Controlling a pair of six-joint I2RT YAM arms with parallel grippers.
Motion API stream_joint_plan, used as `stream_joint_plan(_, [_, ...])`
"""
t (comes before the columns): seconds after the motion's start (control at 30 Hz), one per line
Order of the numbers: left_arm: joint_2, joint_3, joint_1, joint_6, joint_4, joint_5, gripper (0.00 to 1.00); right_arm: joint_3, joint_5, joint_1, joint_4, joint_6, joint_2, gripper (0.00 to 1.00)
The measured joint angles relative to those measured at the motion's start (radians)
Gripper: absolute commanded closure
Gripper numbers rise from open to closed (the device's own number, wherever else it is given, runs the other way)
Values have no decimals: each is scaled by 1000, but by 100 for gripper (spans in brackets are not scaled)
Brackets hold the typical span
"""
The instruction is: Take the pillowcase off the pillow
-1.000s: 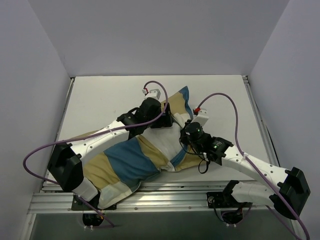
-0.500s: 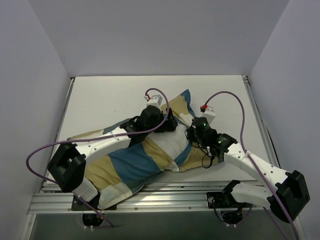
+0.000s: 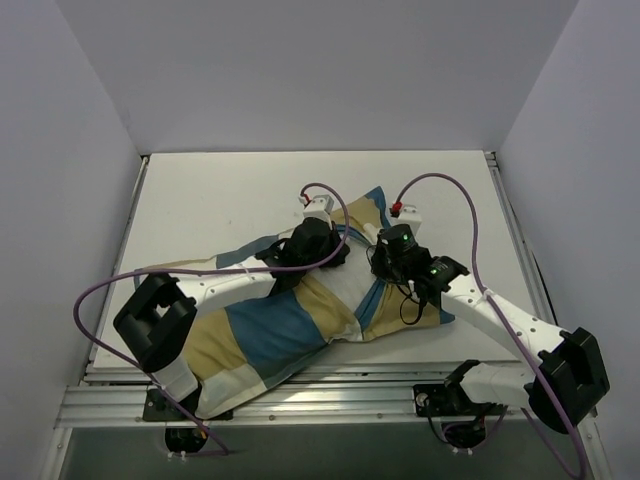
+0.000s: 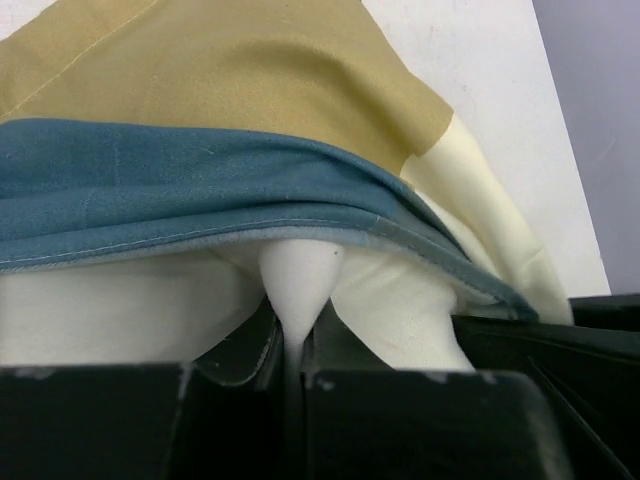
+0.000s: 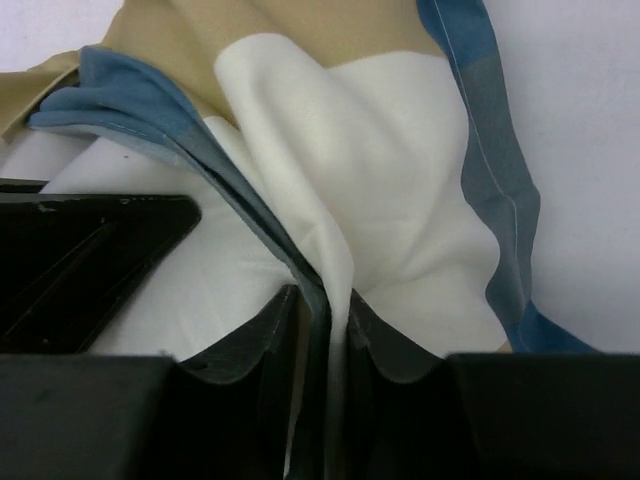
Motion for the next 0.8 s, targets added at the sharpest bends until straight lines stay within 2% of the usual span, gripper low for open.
stream_joint_plan(0.1, [-13,-14,-3,3,12,0,98,43,-3,1,-25,-53,0,68])
stream_joint_plan(0.27, [-59,-50,-27,4,23,4,98,128,-19,7,-36,-145,11,56])
stream_joint_plan(0.57, [-125,-66,-86,23,-21,13,98,222,-17,14,-10,-245,137,53])
stream_joint_plan(0.63, [-125,-66,-85,26,-26,13,98,222,-18,16,-5,-248,152,53])
stream_joint_plan(0.73, [-126,-66,-85,26,-28,13,98,221,-14,20,-2,-251,150,59])
stream_joint_plan(0.8, [-126,-66,-85,26,-29,13,98,213,-3,20,2,-256,150,71])
